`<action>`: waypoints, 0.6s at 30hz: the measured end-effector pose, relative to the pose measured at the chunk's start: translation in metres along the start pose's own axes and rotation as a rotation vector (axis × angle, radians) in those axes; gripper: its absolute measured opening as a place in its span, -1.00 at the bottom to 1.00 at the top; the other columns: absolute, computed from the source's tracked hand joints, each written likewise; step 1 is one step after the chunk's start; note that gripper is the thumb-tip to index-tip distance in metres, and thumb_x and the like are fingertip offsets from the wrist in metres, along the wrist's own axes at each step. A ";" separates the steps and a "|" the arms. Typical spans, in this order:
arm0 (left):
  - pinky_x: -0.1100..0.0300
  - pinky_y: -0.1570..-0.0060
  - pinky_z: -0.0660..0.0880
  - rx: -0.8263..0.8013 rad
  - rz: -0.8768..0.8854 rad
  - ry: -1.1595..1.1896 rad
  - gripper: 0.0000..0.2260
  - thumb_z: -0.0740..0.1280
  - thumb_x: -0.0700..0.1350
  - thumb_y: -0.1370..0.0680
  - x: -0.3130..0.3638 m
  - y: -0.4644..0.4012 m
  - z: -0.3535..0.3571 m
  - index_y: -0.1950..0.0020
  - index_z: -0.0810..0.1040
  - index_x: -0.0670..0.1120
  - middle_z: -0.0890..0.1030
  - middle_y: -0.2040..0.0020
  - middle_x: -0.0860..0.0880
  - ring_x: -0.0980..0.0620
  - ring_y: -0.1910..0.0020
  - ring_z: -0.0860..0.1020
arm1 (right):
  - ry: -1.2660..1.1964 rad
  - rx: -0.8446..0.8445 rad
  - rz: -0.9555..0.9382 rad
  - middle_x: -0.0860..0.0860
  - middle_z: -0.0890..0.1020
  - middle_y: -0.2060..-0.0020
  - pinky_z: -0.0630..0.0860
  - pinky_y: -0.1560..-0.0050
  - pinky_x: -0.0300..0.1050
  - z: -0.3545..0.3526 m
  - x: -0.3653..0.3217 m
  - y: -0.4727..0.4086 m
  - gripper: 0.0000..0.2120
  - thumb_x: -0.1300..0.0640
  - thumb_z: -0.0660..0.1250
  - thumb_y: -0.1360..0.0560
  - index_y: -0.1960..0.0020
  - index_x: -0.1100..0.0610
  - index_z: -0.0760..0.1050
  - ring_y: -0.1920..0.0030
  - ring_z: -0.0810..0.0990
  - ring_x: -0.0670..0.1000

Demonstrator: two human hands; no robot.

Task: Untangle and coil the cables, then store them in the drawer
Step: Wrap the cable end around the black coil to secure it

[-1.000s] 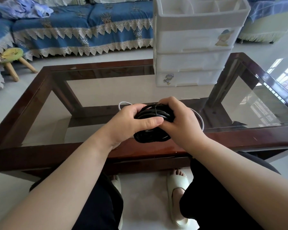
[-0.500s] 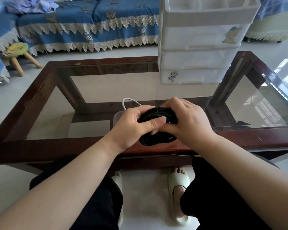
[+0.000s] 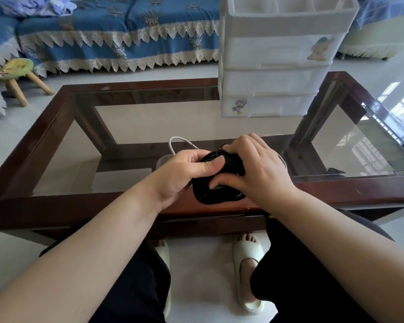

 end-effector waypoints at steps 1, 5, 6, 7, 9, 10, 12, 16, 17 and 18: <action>-0.11 -0.15 0.40 -0.007 -0.002 0.004 -0.59 0.43 0.02 -0.46 0.000 0.000 -0.001 -0.04 0.56 -0.33 0.58 0.06 -0.27 -0.20 0.03 0.55 | 0.005 -0.002 -0.014 0.11 0.58 0.24 0.36 0.18 -0.24 0.000 -0.001 0.000 -0.36 -0.27 0.39 -0.29 0.09 0.35 0.50 0.14 0.45 0.01; 0.07 -0.02 0.50 -0.007 0.043 0.015 -0.85 0.38 -0.05 -0.47 0.003 0.000 -0.001 0.10 0.68 -0.10 0.64 0.14 -0.15 -0.08 0.10 0.61 | 0.035 -0.014 -0.097 0.15 0.56 0.21 0.44 0.15 -0.14 -0.001 -0.001 -0.001 -0.31 -0.30 0.37 -0.32 0.03 0.37 0.49 0.16 0.51 0.11; 0.12 0.01 0.51 -0.014 0.060 0.010 -0.86 0.37 -0.06 -0.47 0.004 0.000 -0.002 0.11 0.68 -0.09 0.65 0.15 -0.13 -0.06 0.10 0.61 | 0.047 -0.033 -0.109 0.15 0.56 0.20 0.44 0.14 -0.13 -0.001 -0.002 -0.001 -0.30 -0.32 0.35 -0.31 0.01 0.35 0.48 0.15 0.51 0.11; 0.13 0.02 0.50 -0.020 0.075 0.001 -0.86 0.38 -0.07 -0.47 0.004 0.001 -0.004 0.10 0.68 -0.11 0.65 0.14 -0.13 -0.06 0.10 0.61 | 0.047 -0.065 -0.099 0.12 0.56 0.18 0.43 0.13 -0.14 -0.001 -0.004 -0.002 -0.27 -0.35 0.33 -0.29 -0.01 0.33 0.47 0.12 0.49 0.09; 0.10 0.01 0.48 -0.035 0.090 -0.022 -0.83 0.40 -0.08 -0.47 0.006 0.002 -0.009 0.07 0.66 -0.16 0.64 0.14 -0.15 -0.08 0.10 0.60 | -0.085 -0.165 0.034 -0.04 0.55 0.15 0.40 0.09 -0.24 -0.005 -0.002 -0.005 -0.25 -0.42 0.33 -0.22 -0.07 0.22 0.45 0.09 0.46 -0.03; 0.07 0.00 0.47 -0.052 0.087 -0.034 -0.81 0.41 -0.08 -0.46 0.007 0.003 -0.013 0.04 0.65 -0.18 0.63 0.14 -0.16 -0.10 0.09 0.59 | -0.230 -0.236 0.160 -0.13 0.54 0.15 0.40 0.08 -0.27 -0.007 0.001 -0.008 -0.27 -0.45 0.31 -0.23 -0.10 0.13 0.44 0.10 0.47 -0.09; 0.03 -0.03 0.49 -0.101 0.067 -0.059 -0.72 0.41 -0.12 -0.47 0.009 0.004 -0.019 -0.06 0.60 -0.28 0.62 0.09 -0.21 -0.16 0.05 0.60 | -0.540 -0.384 0.384 -0.08 0.56 0.22 0.45 0.13 -0.15 -0.010 0.010 -0.014 -0.39 -0.45 0.26 -0.31 -0.12 -0.01 0.40 0.19 0.52 -0.08; 0.11 -0.04 0.54 -0.267 0.002 -0.083 -0.79 0.42 -0.19 -0.47 0.007 0.011 -0.020 -0.09 0.65 -0.18 0.66 0.04 -0.18 -0.13 0.00 0.64 | -0.450 -0.818 0.303 -0.04 0.59 0.21 0.53 0.10 -0.06 -0.014 0.004 -0.035 -0.66 -0.19 0.37 -0.38 -0.05 -0.03 0.46 0.22 0.56 -0.05; 0.16 -0.01 0.53 -0.304 -0.012 -0.071 -0.79 0.43 -0.18 -0.45 0.006 0.013 -0.020 -0.07 0.67 -0.14 0.67 0.05 -0.12 -0.08 0.02 0.64 | -0.416 -0.904 0.257 -0.07 0.58 0.19 0.52 0.09 -0.13 -0.014 -0.001 -0.038 -0.73 -0.14 0.38 -0.40 -0.01 -0.05 0.46 0.20 0.55 -0.09; 0.17 -0.01 0.52 -0.335 -0.020 -0.066 -0.75 0.43 -0.16 -0.42 0.005 0.014 -0.020 -0.09 0.66 -0.15 0.67 0.05 -0.10 -0.05 0.02 0.64 | -0.398 -0.974 0.216 -0.11 0.57 0.19 0.50 0.10 -0.21 -0.014 -0.006 -0.040 -0.81 -0.10 0.37 -0.43 0.03 -0.08 0.45 0.19 0.54 -0.13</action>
Point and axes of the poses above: each hand's wrist, its own y-axis away from the middle knuckle, its own z-axis out of the palm, x = y × z, the point moved 4 cm from there along -y, towards the middle knuckle
